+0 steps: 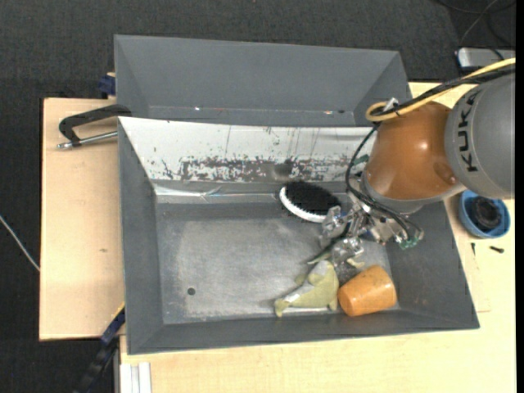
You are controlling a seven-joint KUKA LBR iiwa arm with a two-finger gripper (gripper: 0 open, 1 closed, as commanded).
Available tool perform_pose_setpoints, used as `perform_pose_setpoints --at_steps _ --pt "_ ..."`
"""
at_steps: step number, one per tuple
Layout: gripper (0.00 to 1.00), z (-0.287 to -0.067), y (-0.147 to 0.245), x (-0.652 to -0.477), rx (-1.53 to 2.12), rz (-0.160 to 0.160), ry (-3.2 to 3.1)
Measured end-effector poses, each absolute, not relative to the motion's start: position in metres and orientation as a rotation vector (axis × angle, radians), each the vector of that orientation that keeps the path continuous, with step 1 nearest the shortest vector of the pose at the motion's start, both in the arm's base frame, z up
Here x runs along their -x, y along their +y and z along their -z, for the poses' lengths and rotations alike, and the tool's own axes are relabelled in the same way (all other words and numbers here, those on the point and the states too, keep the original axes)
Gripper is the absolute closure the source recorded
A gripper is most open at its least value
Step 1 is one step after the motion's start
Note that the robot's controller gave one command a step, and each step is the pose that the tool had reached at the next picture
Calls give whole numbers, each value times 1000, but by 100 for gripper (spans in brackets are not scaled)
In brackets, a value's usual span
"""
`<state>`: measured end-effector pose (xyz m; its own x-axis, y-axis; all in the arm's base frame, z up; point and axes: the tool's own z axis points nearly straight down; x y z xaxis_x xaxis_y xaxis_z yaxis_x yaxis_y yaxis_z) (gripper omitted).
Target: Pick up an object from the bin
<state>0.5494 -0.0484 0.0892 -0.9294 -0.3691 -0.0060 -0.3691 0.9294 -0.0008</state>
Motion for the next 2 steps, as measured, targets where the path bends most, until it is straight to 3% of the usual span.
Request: perform_pose_setpoints --at_steps 1,2 --pt "100 -75 -59 -594 1063 -10 2961" --pt "100 -222 -86 -593 1538 9 2728"
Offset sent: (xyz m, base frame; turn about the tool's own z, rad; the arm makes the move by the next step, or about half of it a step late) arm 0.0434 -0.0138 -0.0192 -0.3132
